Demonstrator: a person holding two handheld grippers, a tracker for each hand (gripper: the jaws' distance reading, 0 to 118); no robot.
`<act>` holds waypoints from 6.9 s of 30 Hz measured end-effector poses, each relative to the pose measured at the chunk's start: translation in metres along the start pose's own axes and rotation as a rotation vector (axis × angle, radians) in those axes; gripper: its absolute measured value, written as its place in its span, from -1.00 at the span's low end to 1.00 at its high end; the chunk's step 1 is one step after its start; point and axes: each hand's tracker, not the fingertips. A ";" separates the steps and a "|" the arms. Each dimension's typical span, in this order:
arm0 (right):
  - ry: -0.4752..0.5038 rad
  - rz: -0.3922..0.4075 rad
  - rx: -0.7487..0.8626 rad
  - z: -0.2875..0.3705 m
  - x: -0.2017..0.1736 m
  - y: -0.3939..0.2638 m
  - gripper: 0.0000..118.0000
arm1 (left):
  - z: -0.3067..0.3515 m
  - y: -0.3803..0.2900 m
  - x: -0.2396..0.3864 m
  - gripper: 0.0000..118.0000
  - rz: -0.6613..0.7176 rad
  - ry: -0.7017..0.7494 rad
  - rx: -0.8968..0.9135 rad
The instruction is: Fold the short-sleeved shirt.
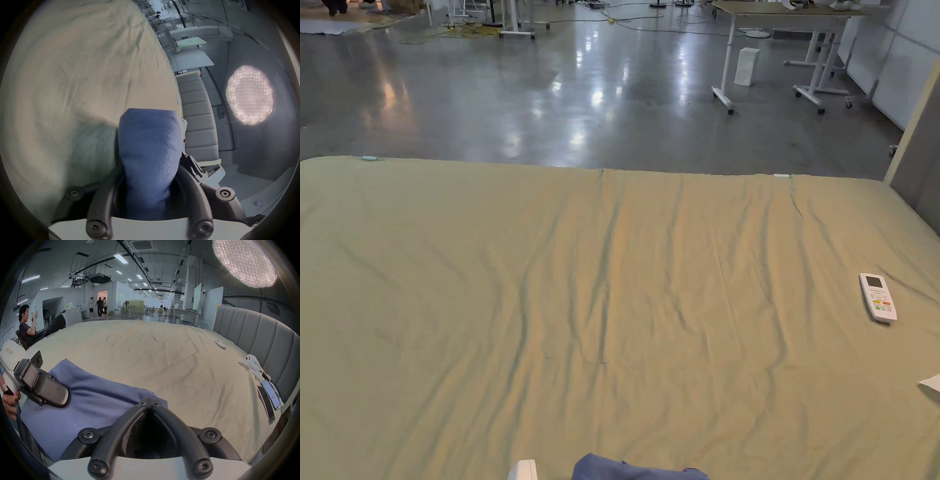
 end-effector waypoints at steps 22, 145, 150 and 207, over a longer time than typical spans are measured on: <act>-0.082 -0.021 0.167 0.013 0.028 0.096 -0.99 | 0.198 0.101 0.012 -0.62 -0.087 0.137 0.120; -0.120 -0.068 0.344 0.012 0.057 0.184 0.77 | 0.067 0.057 0.212 0.50 -0.906 0.814 0.879; -0.144 -0.047 0.382 0.016 0.056 0.187 0.90 | 0.068 0.056 0.211 0.76 -0.909 0.820 0.890; -0.133 -0.295 0.160 -0.001 0.062 0.217 1.00 | 0.079 0.069 0.198 0.93 -0.833 0.740 0.904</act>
